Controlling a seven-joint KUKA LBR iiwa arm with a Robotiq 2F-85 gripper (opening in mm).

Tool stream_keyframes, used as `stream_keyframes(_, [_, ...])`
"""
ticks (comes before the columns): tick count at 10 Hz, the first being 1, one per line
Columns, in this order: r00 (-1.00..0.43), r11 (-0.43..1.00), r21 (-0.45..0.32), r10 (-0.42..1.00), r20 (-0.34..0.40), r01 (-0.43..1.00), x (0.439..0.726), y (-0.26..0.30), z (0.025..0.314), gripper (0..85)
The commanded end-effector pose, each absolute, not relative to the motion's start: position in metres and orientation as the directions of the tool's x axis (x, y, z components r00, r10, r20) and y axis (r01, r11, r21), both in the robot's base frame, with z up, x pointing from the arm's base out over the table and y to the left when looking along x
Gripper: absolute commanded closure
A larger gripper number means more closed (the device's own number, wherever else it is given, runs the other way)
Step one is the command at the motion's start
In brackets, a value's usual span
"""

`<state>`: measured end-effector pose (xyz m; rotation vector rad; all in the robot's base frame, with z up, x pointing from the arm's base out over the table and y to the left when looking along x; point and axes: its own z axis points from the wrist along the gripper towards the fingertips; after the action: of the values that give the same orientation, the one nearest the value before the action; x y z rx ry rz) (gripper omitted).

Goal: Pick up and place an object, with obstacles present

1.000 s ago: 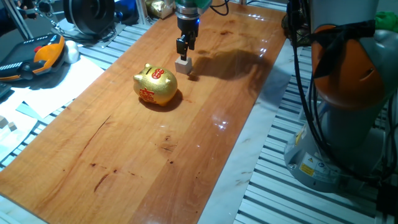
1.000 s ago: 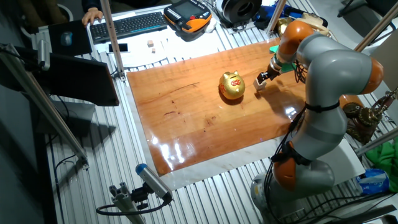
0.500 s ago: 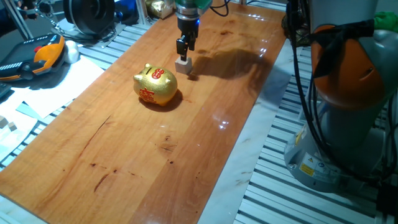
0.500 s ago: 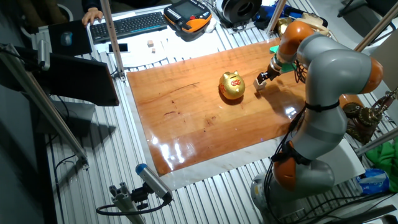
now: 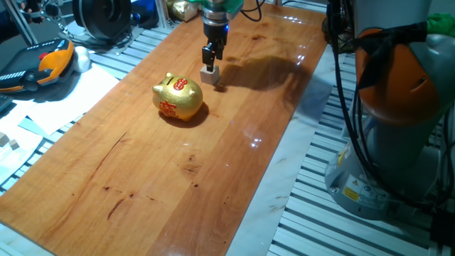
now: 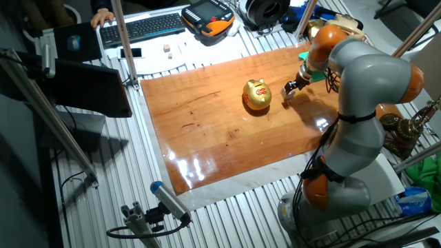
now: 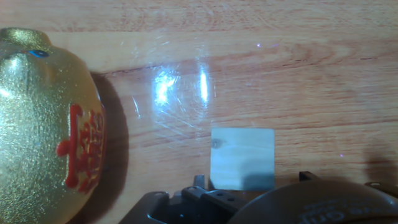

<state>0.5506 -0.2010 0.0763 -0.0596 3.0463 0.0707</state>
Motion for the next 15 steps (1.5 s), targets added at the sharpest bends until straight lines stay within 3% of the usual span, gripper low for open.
stream_keyframes(1, [-0.995,0.999,0.043,-0.025,-0.095,-0.03,0.5504,-0.1996,0.0759,17.0])
stream_keyframes(8, [-0.996,0.999,0.047,-0.01,-0.087,-0.014,0.5517,-0.1998,0.0776,17.0])
stream_keyframes(12, [-0.999,0.999,0.028,0.028,-0.027,0.027,0.5517,-0.1998,0.0776,17.0])
stream_keyframes(15, [-0.997,0.999,0.029,-0.028,-0.07,-0.03,0.5534,-0.2002,0.075,17.0])
